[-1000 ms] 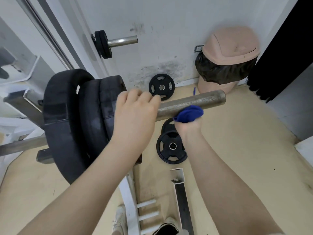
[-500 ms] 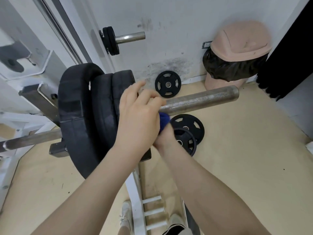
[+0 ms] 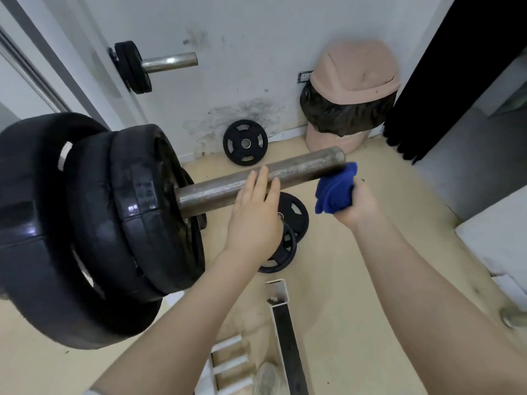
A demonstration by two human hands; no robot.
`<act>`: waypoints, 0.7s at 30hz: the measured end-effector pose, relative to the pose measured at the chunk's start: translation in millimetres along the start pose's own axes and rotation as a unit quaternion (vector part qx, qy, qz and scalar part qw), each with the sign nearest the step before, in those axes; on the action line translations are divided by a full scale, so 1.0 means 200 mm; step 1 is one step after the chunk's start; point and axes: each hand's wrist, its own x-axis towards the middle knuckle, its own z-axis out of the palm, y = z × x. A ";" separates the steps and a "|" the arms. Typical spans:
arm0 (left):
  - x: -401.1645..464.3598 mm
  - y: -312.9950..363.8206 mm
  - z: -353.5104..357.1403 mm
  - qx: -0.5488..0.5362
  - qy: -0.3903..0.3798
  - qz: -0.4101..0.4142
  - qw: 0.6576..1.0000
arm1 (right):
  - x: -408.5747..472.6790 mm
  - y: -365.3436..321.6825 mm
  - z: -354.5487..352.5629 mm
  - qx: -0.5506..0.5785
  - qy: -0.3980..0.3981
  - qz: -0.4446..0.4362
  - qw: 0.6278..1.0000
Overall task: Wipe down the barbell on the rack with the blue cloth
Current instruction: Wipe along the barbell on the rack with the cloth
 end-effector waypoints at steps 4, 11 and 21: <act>0.00 -0.03 0.01 0.031 -0.009 0.007 0.999 | 0.05 -0.06 0.09 0.018 -0.005 0.020 1.000; 0.00 -0.03 0.00 0.046 -0.035 0.011 0.998 | -0.09 -0.06 0.13 -0.227 0.019 -0.205 0.952; -0.01 -0.02 -0.02 0.040 -0.030 0.017 0.999 | -0.19 -0.07 0.07 -0.304 0.083 -0.212 0.925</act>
